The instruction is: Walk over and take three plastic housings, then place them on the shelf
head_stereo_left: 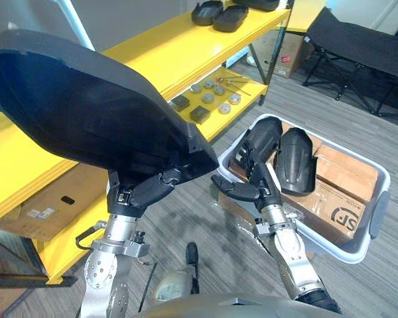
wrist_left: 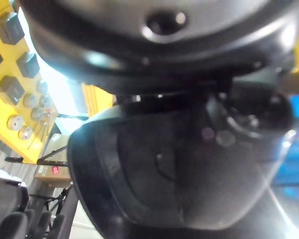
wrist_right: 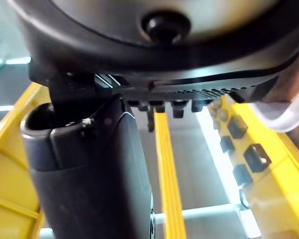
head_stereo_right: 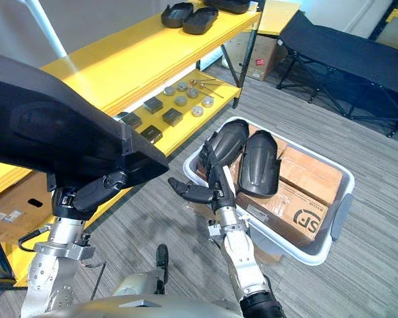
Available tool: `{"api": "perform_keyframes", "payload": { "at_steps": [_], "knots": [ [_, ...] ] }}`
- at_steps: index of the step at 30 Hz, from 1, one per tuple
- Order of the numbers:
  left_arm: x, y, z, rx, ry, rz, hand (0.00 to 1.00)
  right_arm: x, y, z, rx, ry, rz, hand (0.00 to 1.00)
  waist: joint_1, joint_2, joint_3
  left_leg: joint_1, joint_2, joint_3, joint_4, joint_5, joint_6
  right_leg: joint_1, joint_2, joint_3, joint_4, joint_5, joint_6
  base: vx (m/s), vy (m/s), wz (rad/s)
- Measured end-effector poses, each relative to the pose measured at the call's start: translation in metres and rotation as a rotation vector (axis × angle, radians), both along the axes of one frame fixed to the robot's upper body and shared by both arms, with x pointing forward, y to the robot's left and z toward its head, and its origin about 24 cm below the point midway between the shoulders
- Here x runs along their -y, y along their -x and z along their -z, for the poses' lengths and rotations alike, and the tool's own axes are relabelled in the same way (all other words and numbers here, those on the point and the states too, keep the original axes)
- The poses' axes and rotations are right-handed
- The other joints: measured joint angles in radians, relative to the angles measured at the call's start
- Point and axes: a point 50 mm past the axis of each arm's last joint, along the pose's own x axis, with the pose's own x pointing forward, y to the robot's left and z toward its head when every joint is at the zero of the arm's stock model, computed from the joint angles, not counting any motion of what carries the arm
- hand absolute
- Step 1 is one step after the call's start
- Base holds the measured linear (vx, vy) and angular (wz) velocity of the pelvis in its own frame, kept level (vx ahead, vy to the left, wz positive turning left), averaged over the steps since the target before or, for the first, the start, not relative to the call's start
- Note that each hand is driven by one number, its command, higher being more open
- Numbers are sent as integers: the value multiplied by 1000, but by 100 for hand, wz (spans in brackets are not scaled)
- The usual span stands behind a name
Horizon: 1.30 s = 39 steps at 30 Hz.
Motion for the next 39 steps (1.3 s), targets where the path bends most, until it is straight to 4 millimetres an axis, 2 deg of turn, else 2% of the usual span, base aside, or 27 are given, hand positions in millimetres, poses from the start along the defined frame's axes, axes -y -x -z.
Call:
{"api": "perform_keyframes", "payload": {
  "at_steps": [5,7,8,9,11,12,14,15,17,20,21,22,23,24,25,26,29,30,31,32,33,34,35,36,37,38,39],
  "knots": [
    [1,2,3,-21,10,-9,0,-8,-6,-6,28,8,-48,100,26,-6,17,-5,-19,-5,11,-10,3,-19,-27,16,51,-36,8,-32,-15,7],
    [1,1,3,-22,10,-8,0,-10,-11,-11,51,6,-52,100,34,-11,46,-15,-29,-4,70,-44,5,3,-43,5,50,-47,2,-30,25,11],
    [0,1,3,-20,5,-4,0,-11,-13,-13,60,1,-45,100,42,-22,55,-38,-30,15,128,-74,13,10,-65,-10,50,-55,1,-20,69,18],
    [-2,1,2,-12,-5,-1,0,-11,-15,-16,71,-5,-31,100,53,-34,64,-92,-27,41,256,-136,48,10,-83,-15,68,-63,0,-1,79,15],
    [-7,2,2,-13,-23,-18,0,-11,-14,-15,65,-10,-14,100,56,-31,70,-139,-24,48,436,-258,49,45,-91,-21,108,-75,-18,91,115,16],
    [-11,1,3,-20,-35,-56,0,-8,-12,-13,57,-5,0,100,52,-28,72,-138,-28,36,473,-297,65,13,-121,18,241,-44,-86,158,148,35],
    [-15,1,5,-32,-62,-92,0,-6,-10,-11,52,14,13,100,39,-23,70,-128,-35,11,462,-302,72,-70,-139,80,384,40,-195,145,210,49],
    [-26,1,5,-42,-115,-157,0,-1,-8,-9,47,18,42,100,19,-23,75,-82,-44,-29,382,-298,66,-170,-121,213,527,129,-166,136,211,58],
    [-35,0,6,-56,-124,-216,0,0,-8,-11,54,9,59,100,10,-30,74,-33,-57,-68,311,-288,62,-210,-57,279,524,57,-102,165,139,51],
    [-46,-1,6,-64,-105,-313,0,5,-8,-25,117,-4,95,100,4,-5,85,63,-95,-132,185,-231,40,-266,42,309,369,-3,-106,208,121,52],
    [-46,-4,5,-61,-92,-341,0,10,-9,-32,155,-9,123,100,-4,9,83,82,-104,-164,147,-233,35,-313,92,336,315,-3,-107,180,50,77],
    [-48,-11,8,-66,-81,-365,0,15,-10,-37,181,-15,154,100,-14,17,94,90,-105,-161,159,-299,-1,-367,127,387,255,4,-102,203,36,91],
    [-49,-14,8,-68,-81,-377,0,16,-10,-39,191,-25,170,100,-25,5,97,55,-115,-132,254,-341,54,-390,110,407,227,12,-86,291,-29,91],
    [-52,-16,7,-65,-78,-401,0,22,-8,-44,216,-24,198,100,-32,25,102,56,-86,-168,355,-383,95,-415,108,441,190,35,-44,310,-60,59],
    [-53,-19,9,-73,-77,-411,0,24,-8,-42,208,-27,212,100,-24,5,117,84,-117,-185,367,-384,78,-417,89,488,178,42,-35,430,-124,77],
    [-53,-19,17,-118,-61,-427,0,31,-3,-38,188,-18,236,100,-37,9,118,122,-137,-221,359,-385,97,-417,84,541,174,56,-40,370,-120,98],
    [-54,-17,20,-134,-63,-442,0,44,0,-36,181,-2,284,100,-54,-23,95,157,-181,-328,341,-416,82,-420,68,525,167,58,-39,281,-135,109],
    [-54,-16,20,-137,-60,-450,0,49,-1,-38,189,6,295,100,-51,-30,87,155,-184,-347,346,-433,80,-407,72,498,135,67,-55,286,-188,85],
    [-58,-13,21,-146,-61,-463,0,50,-2,-39,197,9,298,100,-44,-42,79,150,-181,-332,354,-472,79,-378,72,474,92,99,-93,266,-216,73],
    [-59,-10,25,-165,-54,-478,0,53,-4,-42,209,13,294,100,-45,-33,78,141,-120,-232,394,-522,59,-343,75,444,55,191,-73,335,-250,70],
    [-57,-8,29,-189,-36,-480,0,58,-5,-45,217,30,291,100,-39,-4,71,129,-77,-179,445,-518,38,-313,97,416,39,188,-81,302,-190,61],
    [-56,-7,31,-197,-29,-479,0,60,-5,-46,220,40,292,100,-38,3,74,114,-68,-166,495,-514,22,-293,103,406,27,185,-82,320,-142,51],
    [-53,-7,33,-213,-19,-470,0,66,-5,-47,224,69,291,100,-37,19,82,71,-57,-137,653,-502,-3,-229,109,382,-12,182,-86,325,-74,44],
    [-52,-7,34,-220,-10,-462,0,70,-7,-50,235,99,286,100,-36,17,101,1,-46,-88,840,-454,-51,-147,94,375,-55,177,-85,307,-63,27],
    [-51,-6,35,-223,-10,-457,0,72,-7,-52,243,110,284,100,-26,11,103,-19,-35,-54,870,-471,-32,-125,81,377,-71,177,-85,288,-14,-2],
    [-51,-7,33,-211,-16,-441,0,75,-11,-60,285,125,295,100,-23,18,92,-42,-10,-29,781,-508,-20,-115,60,382,-83,178,-84,298,22,-14],
    [-48,-8,30,-192,-20,-417,0,80,-14,-70,342,124,316,100,-32,29,91,-55,35,-38,612,-485,-46,-116,55,381,-83,178,-84,294,69,-7]
  ]
}}
